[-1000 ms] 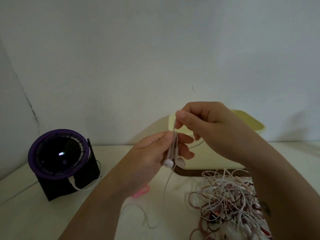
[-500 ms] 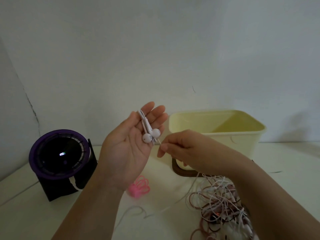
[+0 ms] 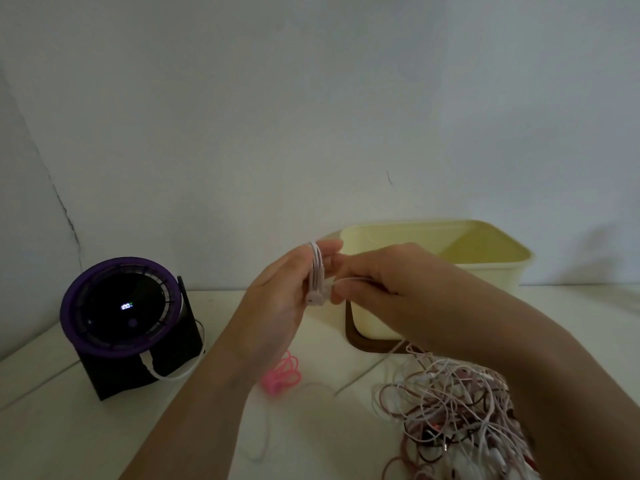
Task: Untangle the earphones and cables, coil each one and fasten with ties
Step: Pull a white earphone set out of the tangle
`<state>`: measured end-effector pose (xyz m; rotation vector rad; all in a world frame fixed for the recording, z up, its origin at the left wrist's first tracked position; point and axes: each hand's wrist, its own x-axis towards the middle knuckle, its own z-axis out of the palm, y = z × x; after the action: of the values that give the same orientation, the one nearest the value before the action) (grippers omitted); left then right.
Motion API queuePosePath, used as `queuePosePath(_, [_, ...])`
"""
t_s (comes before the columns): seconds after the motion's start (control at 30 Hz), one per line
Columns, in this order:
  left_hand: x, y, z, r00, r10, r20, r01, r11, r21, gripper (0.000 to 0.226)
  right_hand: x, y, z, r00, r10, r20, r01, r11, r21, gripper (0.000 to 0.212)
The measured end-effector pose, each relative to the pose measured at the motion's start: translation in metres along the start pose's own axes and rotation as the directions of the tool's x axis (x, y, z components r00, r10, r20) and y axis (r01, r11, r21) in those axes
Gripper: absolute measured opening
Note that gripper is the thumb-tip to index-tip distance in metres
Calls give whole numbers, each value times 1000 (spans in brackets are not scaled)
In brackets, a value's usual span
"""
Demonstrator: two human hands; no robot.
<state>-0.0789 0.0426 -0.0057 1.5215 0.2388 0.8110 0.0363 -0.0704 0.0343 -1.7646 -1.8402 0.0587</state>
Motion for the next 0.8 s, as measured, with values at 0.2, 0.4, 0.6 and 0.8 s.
queuePosePath(0.2, [-3,-5,2,993,-29,119,4,979,205,43,0,2,-12,974,14,-228,17,991,134,23])
queuePosePath(0.4, [-6,1,4,985,-64,161,50,995,89,39,9,18,-2,936,116,-333,-19,960,281,24])
queuePosePath(0.6, [-5,16,5,985,-55,161,117,904,-412,33,16,22,19,989,101,-106,-61,942,331,31])
queuePosePath(0.8, [-4,19,8,989,-71,133,130,848,-513,27,12,24,14,991,114,74,-133,920,369,39])
